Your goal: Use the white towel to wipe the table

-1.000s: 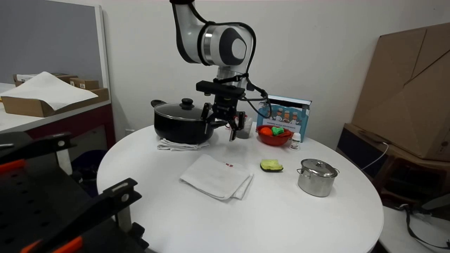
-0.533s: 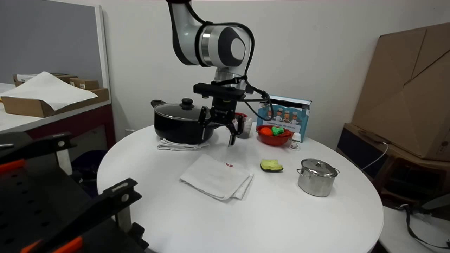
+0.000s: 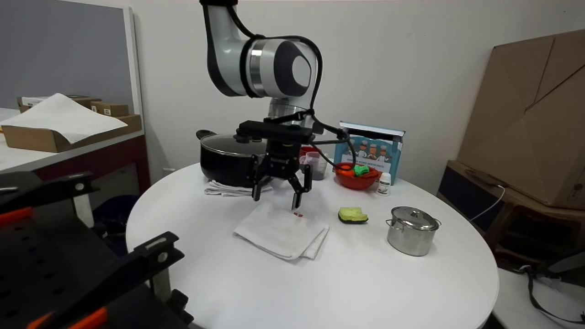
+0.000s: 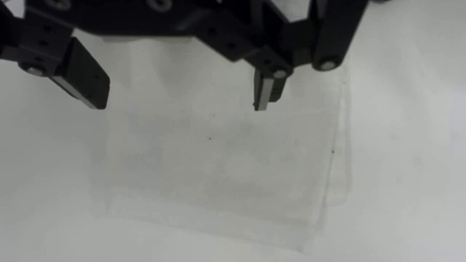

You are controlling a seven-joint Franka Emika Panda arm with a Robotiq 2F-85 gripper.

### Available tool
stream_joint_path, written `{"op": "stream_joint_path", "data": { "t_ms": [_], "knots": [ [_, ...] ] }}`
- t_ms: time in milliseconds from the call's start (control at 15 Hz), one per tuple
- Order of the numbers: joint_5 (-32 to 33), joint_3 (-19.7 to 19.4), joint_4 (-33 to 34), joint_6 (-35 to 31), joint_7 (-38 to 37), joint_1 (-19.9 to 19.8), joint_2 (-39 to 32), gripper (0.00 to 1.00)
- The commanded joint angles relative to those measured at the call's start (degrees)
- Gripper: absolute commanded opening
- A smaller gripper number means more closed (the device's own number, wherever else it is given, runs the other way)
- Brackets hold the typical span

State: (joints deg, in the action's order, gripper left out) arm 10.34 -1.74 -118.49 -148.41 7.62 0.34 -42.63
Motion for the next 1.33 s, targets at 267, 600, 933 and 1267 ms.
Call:
{"op": "stream_joint_path", "data": {
  "t_ms": [267,600,933,1267],
  "knots": [
    [0.98,-2.96,5.0,-1.24,-0.81,0.16,-6.46,0.75],
    [0.71,-1.89,6.06,-1.17,0.56,-0.62,-8.68,0.45],
    [1.09,-0.79,5.7,-1.03,1.88,-0.06,-7.45,0.06],
    [1.77,3.49,8.62,0.1,4.7,2.82,-9.16,0.03]
  ]
}}
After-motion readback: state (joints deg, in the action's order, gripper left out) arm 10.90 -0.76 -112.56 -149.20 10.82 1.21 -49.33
